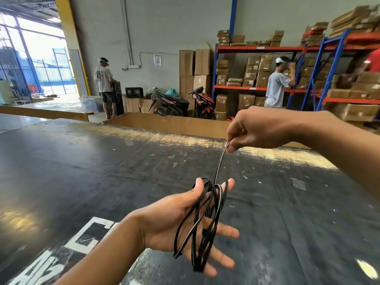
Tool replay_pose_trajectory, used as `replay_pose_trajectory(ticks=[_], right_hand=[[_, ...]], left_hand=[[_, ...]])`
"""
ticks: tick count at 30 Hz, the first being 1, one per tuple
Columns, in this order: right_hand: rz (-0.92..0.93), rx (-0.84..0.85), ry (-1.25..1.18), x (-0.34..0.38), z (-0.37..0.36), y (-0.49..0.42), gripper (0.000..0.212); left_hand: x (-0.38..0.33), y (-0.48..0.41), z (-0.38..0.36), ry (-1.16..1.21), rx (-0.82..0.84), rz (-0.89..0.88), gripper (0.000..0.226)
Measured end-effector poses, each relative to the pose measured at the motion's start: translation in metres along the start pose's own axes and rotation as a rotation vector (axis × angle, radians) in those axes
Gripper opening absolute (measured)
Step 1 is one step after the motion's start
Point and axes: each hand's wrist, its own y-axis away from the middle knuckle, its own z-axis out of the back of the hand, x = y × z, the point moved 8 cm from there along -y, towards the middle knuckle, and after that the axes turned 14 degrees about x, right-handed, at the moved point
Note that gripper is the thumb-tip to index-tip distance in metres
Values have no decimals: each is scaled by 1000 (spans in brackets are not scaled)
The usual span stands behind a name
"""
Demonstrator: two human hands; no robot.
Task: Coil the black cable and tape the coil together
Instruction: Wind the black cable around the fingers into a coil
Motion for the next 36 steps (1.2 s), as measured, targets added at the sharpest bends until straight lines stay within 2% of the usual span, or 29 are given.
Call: replay_pose_trajectory(ticks=[8, 11, 13, 16, 19, 23, 26, 29, 33, 36], right_hand=[[-56, -212, 111, 32, -5, 38, 20], [-45, -321, 43, 43, -25, 49, 20], [-33, -396, -84, 49, -40, 54, 22], [-48, -541, -222, 52, -61, 58, 9], [-77, -711, -226, 55, -75, 60, 10], [-87, -883, -292, 56, -85, 66, 1], [-96, -913, -345, 54, -91, 65, 13], [-96, -891, -359, 55, -96, 63, 21], [-109, -894, -423, 56, -97, 65, 15], [-124, -852, -554, 56, -100, 65, 31]], left_hand=[[-15, 7, 45, 80, -245, -178, 53], [-27, 13, 56, 132, -332, -271, 66], [-36, 13, 58, 144, -341, -326, 73], [-51, 9, 55, 131, -314, -421, 59], [-60, 5, 52, 148, -327, -525, 58], [-63, 2, 51, 96, -370, -553, 58], [-62, -1, 50, 100, -361, -550, 59], [-61, -2, 55, 108, -428, -554, 59], [-59, -5, 58, 125, -523, -539, 75], [-59, -6, 55, 109, -588, -548, 73]])
